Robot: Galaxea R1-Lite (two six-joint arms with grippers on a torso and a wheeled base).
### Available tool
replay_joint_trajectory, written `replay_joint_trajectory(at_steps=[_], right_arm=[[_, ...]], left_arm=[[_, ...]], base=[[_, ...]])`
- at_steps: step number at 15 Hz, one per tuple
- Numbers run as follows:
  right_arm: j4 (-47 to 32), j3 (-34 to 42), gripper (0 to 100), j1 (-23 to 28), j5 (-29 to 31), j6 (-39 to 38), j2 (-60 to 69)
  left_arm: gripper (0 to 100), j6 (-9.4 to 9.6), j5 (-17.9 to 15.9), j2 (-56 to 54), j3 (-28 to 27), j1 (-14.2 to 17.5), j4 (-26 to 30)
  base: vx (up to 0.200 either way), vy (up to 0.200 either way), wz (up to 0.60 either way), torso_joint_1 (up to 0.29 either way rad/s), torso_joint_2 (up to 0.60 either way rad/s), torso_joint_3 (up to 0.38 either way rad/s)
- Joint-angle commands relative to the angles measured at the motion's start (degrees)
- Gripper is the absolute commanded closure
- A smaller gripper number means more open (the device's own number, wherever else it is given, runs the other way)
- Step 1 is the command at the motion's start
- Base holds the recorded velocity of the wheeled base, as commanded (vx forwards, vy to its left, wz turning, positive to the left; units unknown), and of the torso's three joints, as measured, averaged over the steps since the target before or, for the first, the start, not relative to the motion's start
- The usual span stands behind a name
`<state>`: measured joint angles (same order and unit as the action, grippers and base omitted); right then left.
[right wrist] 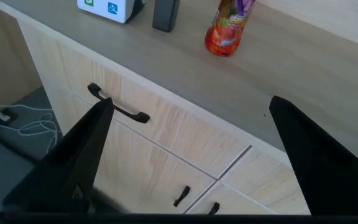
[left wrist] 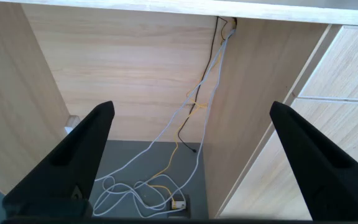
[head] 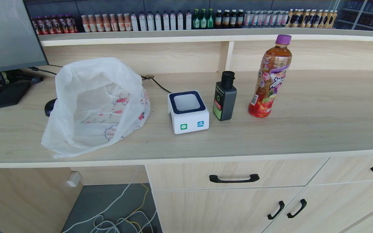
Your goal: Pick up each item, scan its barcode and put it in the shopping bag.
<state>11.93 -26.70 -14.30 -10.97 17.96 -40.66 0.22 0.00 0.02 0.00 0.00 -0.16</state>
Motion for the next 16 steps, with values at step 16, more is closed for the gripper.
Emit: replay_joint_trajectory(at_steps=[16], right_arm=[[21.99,-6.53,0,-25.95,8.33,-6.09,-29.57]], left_arm=[[0,0.04,0.00,-0.02,0.00,0.00,-0.02]], base=[[0.000,0.000,0.00,0.000,0.00,0.000]])
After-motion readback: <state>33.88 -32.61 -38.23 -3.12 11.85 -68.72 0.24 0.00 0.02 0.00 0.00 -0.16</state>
